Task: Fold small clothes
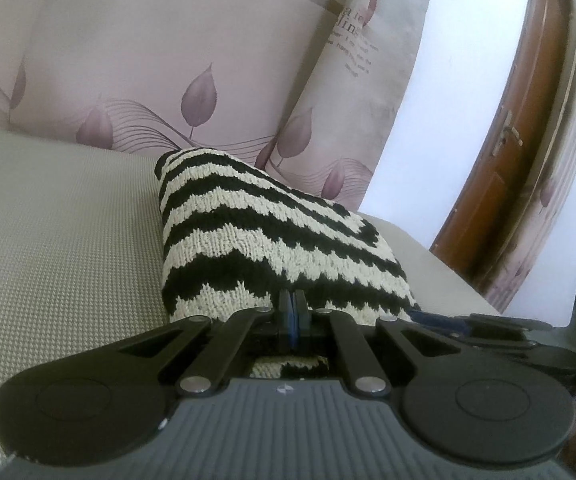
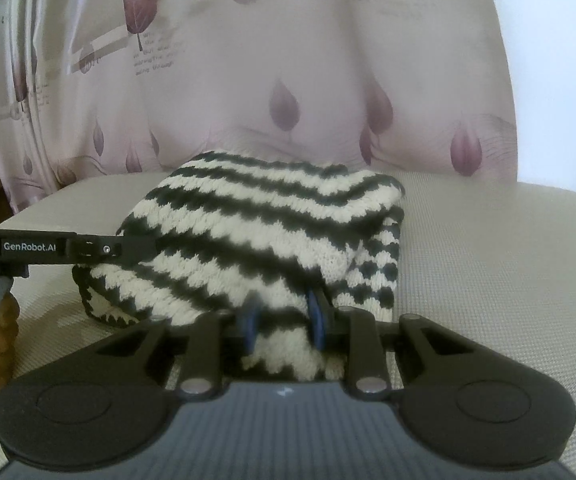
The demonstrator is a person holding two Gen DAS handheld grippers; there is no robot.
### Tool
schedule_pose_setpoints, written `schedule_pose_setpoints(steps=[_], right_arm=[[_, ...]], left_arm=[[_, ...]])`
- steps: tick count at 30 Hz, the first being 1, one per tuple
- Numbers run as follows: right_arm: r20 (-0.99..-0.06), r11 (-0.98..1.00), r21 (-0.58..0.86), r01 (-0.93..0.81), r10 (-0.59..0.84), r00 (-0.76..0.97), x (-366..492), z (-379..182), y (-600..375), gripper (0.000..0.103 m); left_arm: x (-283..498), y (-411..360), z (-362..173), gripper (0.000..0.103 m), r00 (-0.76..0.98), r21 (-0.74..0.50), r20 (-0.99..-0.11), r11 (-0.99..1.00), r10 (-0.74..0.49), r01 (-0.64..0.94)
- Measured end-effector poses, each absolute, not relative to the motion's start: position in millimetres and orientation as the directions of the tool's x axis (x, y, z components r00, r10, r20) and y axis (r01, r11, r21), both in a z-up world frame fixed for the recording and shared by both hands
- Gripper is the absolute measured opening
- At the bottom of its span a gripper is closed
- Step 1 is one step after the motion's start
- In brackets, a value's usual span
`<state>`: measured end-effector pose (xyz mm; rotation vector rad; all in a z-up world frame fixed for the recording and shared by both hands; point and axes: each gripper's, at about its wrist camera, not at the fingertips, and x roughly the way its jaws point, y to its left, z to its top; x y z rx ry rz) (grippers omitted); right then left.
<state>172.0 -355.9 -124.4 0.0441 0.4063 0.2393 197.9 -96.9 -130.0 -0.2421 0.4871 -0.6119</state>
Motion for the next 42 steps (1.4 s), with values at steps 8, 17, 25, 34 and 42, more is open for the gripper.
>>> schedule_pose_setpoints(steps=[8,17,25,34,42], right_arm=[[-0.387,0.971,0.092,-0.220,0.238,0.891,172,-123,-357,0.027],[-0.385,0.970,0.101,-0.220,0.242,0.891,173,-123,-358,0.031],[-0.413,0.977,0.090,-0.192,0.212,0.886,177,-124,-354,0.103],[-0.292,0.958,0.197,-0.207,0.259,0.921,160,-119,-375,0.103],[-0.283,0.953,0.225,-0.202,0.262,0.923,162,-119,-381,0.103]], left_arm=[[196,-101,-128,0.011,0.721,-0.322,-0.373,0.810,-0.584,0.489],[194,-103,-128,0.011,0.728,-0.298,-0.378,0.819,-0.573,0.490],[193,-105,-127,0.011,0.733,-0.276,-0.382,0.826,-0.563,0.492],[190,-110,-126,0.011,0.742,-0.239,-0.386,0.837,-0.548,0.493],[188,-113,-126,0.011,0.749,-0.214,-0.389,0.844,-0.536,0.492]])
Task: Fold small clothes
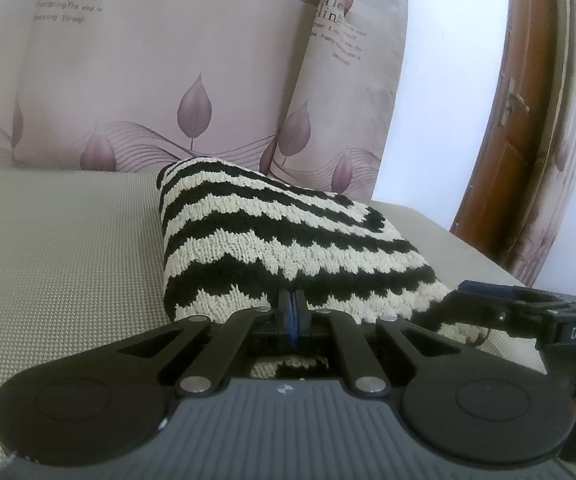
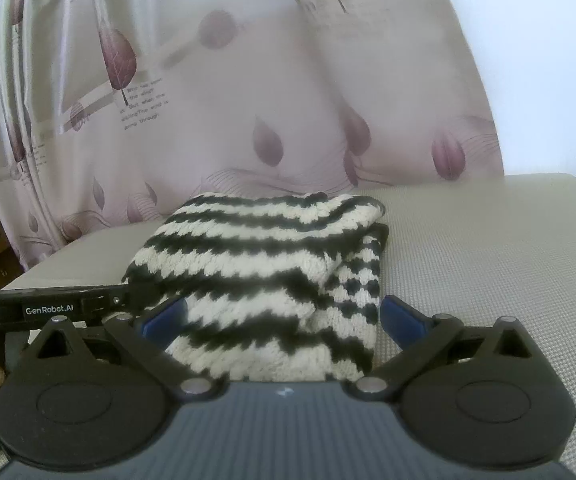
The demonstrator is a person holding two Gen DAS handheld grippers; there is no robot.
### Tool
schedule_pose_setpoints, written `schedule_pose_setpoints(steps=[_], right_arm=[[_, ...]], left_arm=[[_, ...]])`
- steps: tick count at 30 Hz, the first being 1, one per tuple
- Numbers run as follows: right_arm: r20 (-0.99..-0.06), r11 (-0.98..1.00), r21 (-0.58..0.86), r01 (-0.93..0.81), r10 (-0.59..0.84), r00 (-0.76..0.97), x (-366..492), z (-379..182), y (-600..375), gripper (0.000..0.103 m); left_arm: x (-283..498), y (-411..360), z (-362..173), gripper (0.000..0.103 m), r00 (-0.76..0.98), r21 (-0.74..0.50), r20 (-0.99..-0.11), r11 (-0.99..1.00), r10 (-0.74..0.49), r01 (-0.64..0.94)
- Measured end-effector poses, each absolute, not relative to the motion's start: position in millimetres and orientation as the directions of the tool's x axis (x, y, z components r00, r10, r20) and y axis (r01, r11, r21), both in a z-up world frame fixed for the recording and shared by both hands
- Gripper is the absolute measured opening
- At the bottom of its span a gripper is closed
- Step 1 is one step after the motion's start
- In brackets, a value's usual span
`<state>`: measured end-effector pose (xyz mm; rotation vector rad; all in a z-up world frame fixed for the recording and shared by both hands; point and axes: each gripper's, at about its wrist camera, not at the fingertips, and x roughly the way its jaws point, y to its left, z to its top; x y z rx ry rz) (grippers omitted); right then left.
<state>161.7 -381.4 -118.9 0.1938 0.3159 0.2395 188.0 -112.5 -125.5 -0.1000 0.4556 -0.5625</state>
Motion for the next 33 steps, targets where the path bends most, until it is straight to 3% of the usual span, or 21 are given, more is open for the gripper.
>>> schedule_pose_setpoints(steps=[20,23,24,25,27,30,33], right_arm=[[-0.273,0.950,0.254,-0.183,0.252,0.928,160,-120,-382,0.103],[-0.288,0.929,0.321,-0.186,0.283,0.915,165,-120,-392,0.103],[-0.297,0.915,0.364,-0.177,0.294,0.908,168,-119,-399,0.103],[-0.298,0.900,0.400,-0.175,0.308,0.903,170,-119,-405,0.103],[-0.300,0.867,0.466,-0.177,0.343,0.890,175,-118,-418,0.103],[-0.335,0.863,0.482,-0.152,0.341,0.878,184,-114,-434,0.103],[-0.356,0.836,0.530,-0.143,0.372,0.857,197,-112,-449,0.103]], left_arm=[[183,-118,-124,0.012,0.759,-0.165,-0.385,0.848,-0.526,0.504],[179,-114,-119,0.037,0.735,-0.182,-0.349,0.811,-0.581,0.556],[176,-114,-114,0.052,0.731,-0.169,-0.340,0.803,-0.592,0.571],[173,-113,-108,0.074,0.733,-0.153,-0.330,0.800,-0.595,0.580],[164,-108,-94,0.098,0.770,-0.114,-0.281,0.817,-0.572,0.565],[173,-92,-73,0.103,0.765,-0.145,-0.247,0.804,-0.594,0.577],[213,-79,-68,0.103,0.707,-0.264,-0.337,0.783,-0.621,0.563]])
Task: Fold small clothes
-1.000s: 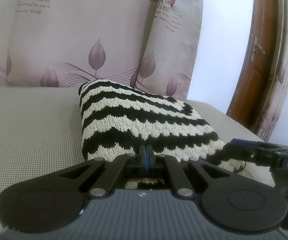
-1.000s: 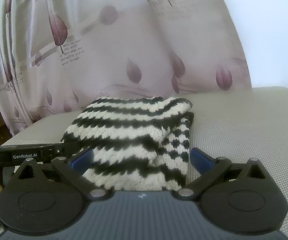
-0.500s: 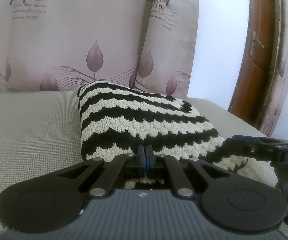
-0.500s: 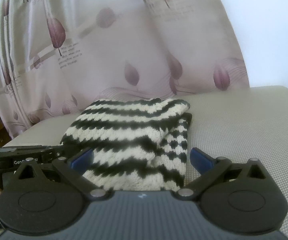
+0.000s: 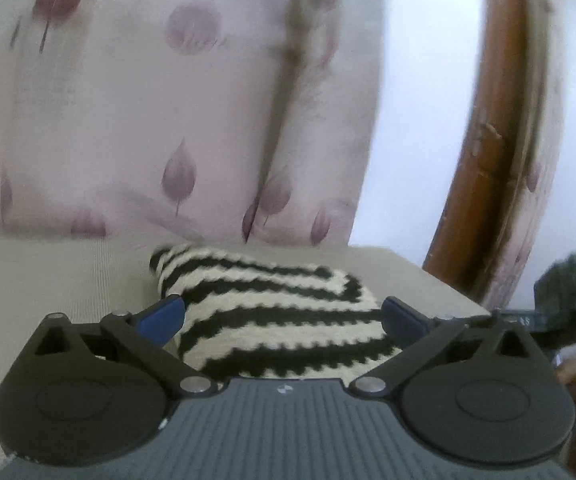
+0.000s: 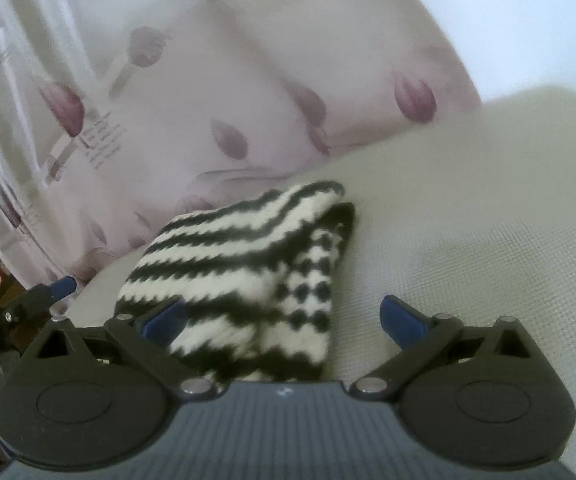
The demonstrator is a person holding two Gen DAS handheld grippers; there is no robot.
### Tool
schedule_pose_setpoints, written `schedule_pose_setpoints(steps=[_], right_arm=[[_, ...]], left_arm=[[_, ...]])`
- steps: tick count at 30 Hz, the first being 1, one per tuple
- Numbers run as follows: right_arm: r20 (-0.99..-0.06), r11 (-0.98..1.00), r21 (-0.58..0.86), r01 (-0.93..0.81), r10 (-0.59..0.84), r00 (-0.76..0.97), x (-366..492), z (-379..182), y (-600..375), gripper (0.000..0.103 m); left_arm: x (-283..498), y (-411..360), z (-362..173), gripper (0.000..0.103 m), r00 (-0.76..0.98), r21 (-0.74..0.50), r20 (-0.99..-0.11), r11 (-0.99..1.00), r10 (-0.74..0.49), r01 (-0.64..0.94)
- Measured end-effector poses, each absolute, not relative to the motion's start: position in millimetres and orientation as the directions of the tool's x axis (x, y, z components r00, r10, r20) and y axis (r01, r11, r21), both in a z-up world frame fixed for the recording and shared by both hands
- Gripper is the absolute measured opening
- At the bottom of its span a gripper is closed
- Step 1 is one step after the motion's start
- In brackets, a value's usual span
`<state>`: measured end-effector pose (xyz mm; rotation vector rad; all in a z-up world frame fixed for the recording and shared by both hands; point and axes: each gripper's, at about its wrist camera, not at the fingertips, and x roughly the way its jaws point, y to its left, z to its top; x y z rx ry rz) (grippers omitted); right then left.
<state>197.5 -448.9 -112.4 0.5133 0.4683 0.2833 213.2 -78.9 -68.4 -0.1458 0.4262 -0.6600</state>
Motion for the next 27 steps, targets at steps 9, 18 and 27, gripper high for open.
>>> schedule_pose_setpoints(steps=[9,18,27], right_arm=[[-0.414,0.762,0.617,-0.196,0.526,0.743,251,-122,-455,0.103],[-0.378,0.679,0.662,-0.316,0.667,0.643,298,-123,-437,0.103],[-0.372,0.702,0.643,-0.305,0.635,0.677,299,-121,-419,0.056]], left_arm=[[325,-55,-120,0.103,0.441,-0.616,-0.457,0.632,-0.773,0.470],[361,-75,-146,0.095,0.289,-0.703,-0.408,0.500,-0.866,0.506],[353,-76,-149,0.059,0.359,-0.676,-0.404,0.538,-0.842,0.503]])
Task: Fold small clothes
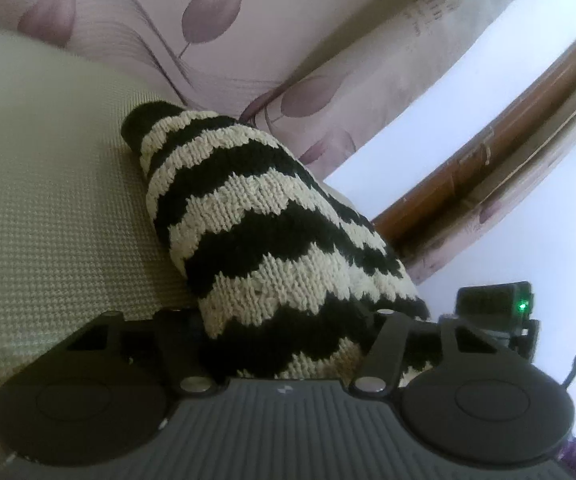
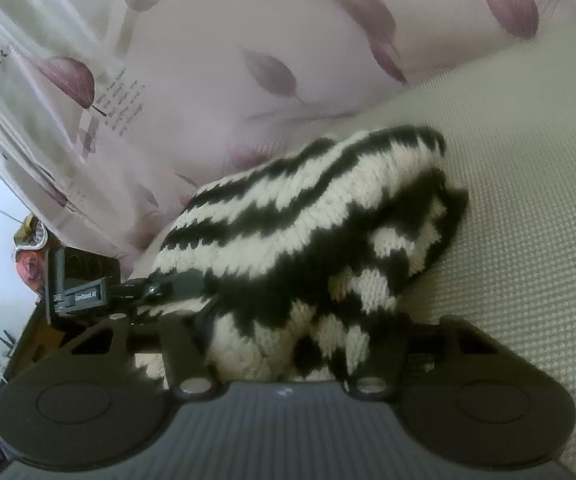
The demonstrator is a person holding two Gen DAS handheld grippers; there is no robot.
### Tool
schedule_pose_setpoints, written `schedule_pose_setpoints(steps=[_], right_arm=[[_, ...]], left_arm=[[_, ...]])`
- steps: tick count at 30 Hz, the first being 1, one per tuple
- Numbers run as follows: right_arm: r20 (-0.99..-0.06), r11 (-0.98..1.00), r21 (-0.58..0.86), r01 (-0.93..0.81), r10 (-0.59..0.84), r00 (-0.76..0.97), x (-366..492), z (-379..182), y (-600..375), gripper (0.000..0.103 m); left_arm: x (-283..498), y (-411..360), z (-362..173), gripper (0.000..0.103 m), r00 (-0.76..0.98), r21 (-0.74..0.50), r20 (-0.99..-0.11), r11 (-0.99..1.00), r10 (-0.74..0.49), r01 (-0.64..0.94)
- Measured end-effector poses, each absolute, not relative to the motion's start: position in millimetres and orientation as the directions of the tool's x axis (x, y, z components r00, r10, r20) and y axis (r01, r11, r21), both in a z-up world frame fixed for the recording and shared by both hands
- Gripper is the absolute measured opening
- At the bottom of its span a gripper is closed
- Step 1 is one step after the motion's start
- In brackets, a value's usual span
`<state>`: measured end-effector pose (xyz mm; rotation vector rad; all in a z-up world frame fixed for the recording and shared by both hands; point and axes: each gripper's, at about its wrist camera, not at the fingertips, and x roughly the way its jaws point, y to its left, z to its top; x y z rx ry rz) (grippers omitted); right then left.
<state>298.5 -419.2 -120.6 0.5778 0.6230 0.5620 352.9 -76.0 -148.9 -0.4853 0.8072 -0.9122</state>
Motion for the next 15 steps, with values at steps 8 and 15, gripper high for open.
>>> schedule_pose_setpoints(steps=[8,15], right_arm=[[-0.284,0.667,0.664,-0.339,0.644,0.711,267,-93,-399,0.054],[-0.236,0.637,0.670,-0.382,0.670,0.704,228,-69,-366,0.053]], left_arm=[[318,-56,-116,0.058,0.423,-0.653,-0.398,0.575,-0.814,0.493],[273,-22,-84,0.058,0.452,-0.617,-0.402,0.601,-0.796,0.508]])
